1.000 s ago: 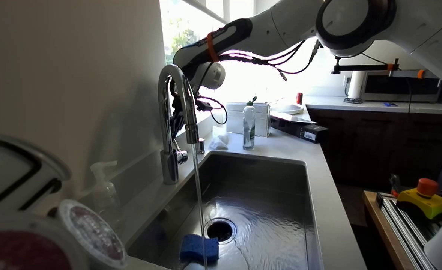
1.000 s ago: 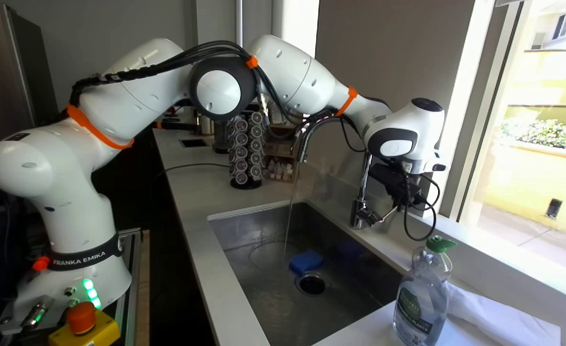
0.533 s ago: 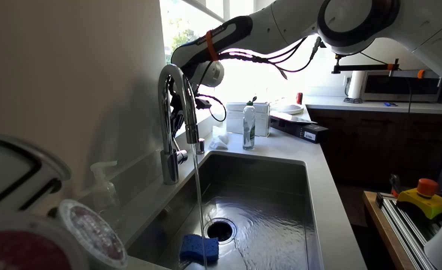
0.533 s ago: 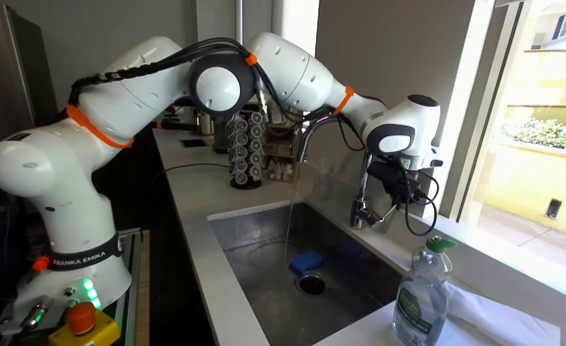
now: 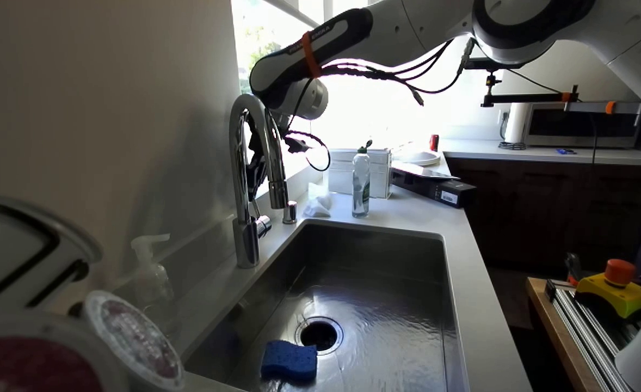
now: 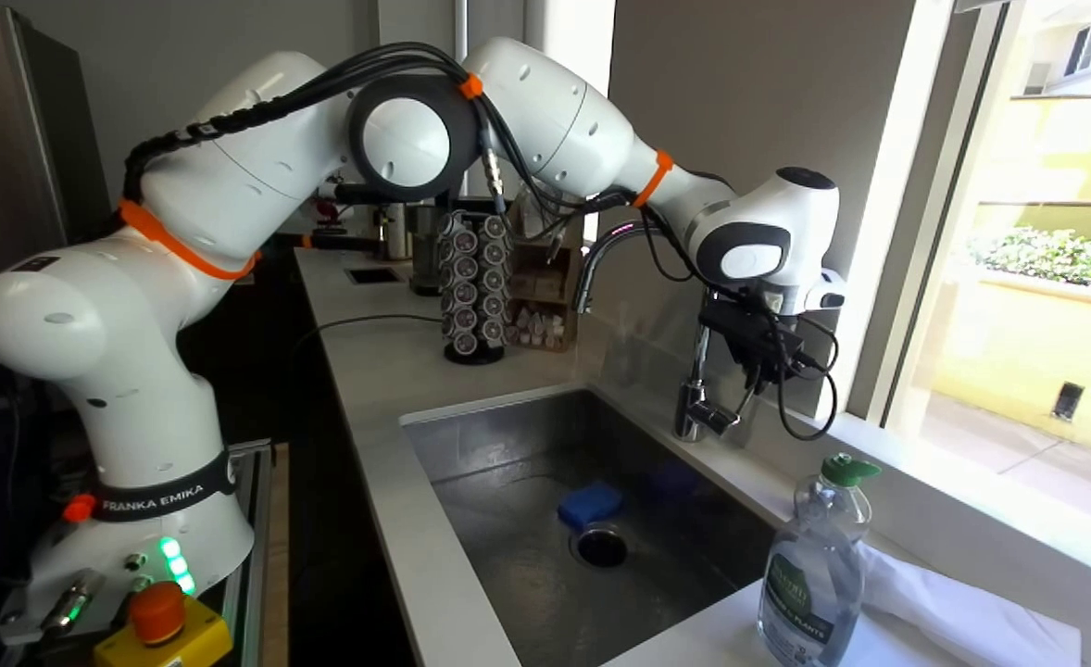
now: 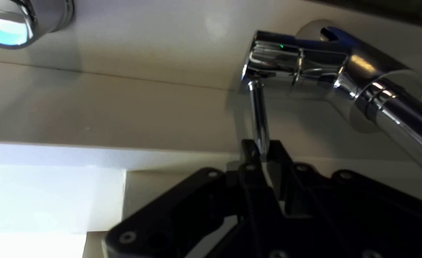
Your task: Close the tap
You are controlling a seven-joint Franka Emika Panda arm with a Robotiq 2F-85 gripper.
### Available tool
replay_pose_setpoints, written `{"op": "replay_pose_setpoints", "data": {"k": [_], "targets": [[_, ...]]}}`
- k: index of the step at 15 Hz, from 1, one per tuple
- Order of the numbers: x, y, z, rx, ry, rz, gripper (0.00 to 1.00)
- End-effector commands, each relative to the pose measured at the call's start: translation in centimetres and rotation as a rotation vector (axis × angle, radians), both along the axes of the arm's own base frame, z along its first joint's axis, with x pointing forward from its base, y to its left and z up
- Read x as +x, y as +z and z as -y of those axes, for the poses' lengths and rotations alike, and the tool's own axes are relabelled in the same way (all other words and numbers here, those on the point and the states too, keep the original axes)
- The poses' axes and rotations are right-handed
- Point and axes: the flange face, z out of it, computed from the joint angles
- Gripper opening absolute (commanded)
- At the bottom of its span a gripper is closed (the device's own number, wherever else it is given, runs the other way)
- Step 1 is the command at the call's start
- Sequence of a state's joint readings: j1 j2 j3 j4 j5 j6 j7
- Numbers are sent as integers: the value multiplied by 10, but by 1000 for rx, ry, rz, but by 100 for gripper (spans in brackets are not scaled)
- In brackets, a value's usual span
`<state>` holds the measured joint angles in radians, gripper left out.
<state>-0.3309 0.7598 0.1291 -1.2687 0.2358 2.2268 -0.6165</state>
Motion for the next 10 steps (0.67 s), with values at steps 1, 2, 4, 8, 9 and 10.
{"op": "replay_pose_setpoints", "data": {"k": [1, 2, 4, 8, 9, 10], "targets": [[-29, -11, -14, 23, 24, -81, 3], [-33, -11, -12, 26, 18, -84, 3], [-43, -10, -11, 28, 5, -95, 3], [-56, -12, -8, 24, -11, -114, 3], [-57, -12, -7, 24, -16, -115, 3], [-58, -12, -5, 23, -22, -112, 3]]}}
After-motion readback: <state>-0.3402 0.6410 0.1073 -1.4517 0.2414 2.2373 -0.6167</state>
